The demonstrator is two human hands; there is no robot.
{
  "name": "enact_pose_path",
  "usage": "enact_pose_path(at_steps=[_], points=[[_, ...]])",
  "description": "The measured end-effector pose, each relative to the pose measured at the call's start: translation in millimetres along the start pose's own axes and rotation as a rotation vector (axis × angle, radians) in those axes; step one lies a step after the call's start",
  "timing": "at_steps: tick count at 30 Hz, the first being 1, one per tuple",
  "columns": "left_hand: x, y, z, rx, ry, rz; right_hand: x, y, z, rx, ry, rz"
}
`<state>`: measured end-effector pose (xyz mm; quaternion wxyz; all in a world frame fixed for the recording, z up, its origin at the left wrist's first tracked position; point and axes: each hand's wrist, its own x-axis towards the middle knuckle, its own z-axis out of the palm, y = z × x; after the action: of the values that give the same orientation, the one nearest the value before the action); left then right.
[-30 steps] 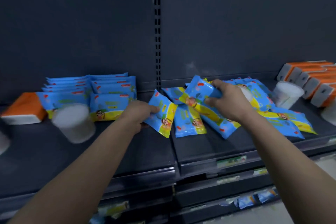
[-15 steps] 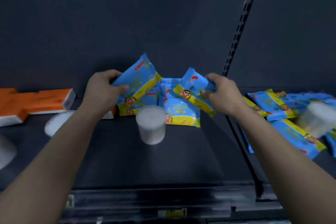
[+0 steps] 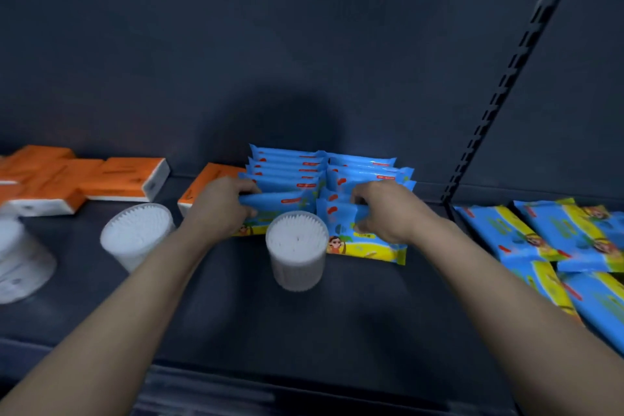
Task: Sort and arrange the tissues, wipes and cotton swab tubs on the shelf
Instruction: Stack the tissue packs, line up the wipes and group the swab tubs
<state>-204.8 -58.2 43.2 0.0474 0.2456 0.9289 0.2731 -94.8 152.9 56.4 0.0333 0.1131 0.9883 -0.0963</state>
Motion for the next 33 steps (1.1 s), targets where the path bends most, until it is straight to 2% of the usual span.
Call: enact_pose_path(at_steps=[5, 9, 15, 21, 26, 30, 33], points=[[8.6, -4.9, 5.3, 0.004, 0.057, 0.016, 7.9, 0.1, -1.4, -0.172, 0.119, -0.024], [17.7, -4.7, 8.8, 0.085, 0.102, 0.066, 12.7, -4.1, 1.7, -0.259, 0.127, -0.009], [25.1, -5.7, 9.6, 0.327, 0.158, 0.202, 10.0, -17.8, -0.4, -0.232, 0.097, 0.103], [27.9, -5.8, 6.1, 0.495, 0.085, 0.326, 6.5, -27.8, 4.3, -0.189, 0.108, 0.220], [31.8, -9.3, 3.6, 0.470, 0.039, 0.354, 5.1, -30.8, 8.9, -0.183, 0.138, 0.273], [29.8, -18.1, -5.8, 0.320, -0.028, 0.369, 4.5, -37.5, 5.8, -0.164, 0.206, 0.295], [27.0, -29.0, -24.5, 0.173, 0.020, 0.350, 9.7, -54.9, -0.4, -0.121, 0.285, 0.257]])
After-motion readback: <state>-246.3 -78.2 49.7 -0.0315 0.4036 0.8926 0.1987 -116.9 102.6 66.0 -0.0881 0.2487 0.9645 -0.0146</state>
